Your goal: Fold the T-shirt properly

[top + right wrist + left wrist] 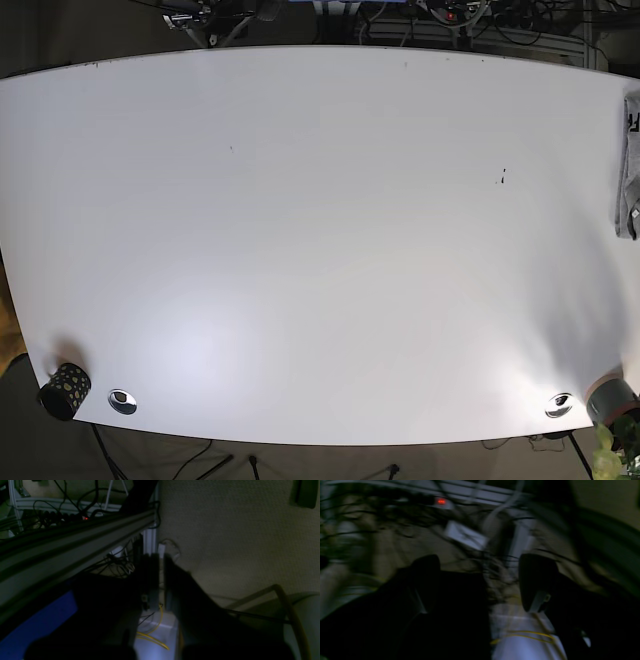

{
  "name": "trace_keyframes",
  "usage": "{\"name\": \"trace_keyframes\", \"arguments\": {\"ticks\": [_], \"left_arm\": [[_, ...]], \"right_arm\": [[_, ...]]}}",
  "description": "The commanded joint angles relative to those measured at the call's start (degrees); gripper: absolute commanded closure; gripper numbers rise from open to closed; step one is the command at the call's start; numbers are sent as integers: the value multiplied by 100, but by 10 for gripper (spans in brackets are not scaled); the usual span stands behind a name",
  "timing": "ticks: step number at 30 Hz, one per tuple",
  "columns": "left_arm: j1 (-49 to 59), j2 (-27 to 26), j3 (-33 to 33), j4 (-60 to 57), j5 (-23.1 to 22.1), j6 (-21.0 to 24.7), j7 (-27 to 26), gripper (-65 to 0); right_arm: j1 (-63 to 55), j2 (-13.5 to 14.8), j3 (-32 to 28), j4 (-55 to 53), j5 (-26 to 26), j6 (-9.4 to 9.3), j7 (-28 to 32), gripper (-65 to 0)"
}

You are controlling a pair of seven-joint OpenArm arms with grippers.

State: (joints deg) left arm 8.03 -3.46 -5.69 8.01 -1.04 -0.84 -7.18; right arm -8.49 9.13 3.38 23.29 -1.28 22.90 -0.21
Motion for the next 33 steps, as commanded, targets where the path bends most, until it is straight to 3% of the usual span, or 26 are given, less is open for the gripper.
{"name": "trace_keyframes", "arguments": {"ticks": [1,14,33], "left_arm": [[-25,-27,222,12,12,27,-60,-449],[-25,8,424,47,-24,45,-78,-450],[-34,17,442,47,12,45,-78,-451]], "right_arm": [[-8,50,10,32,27,36,34,-22],[-8,-117,18,14,27,36,43,-22],[-52,-99,18,5,27,36,43,-22]]}}
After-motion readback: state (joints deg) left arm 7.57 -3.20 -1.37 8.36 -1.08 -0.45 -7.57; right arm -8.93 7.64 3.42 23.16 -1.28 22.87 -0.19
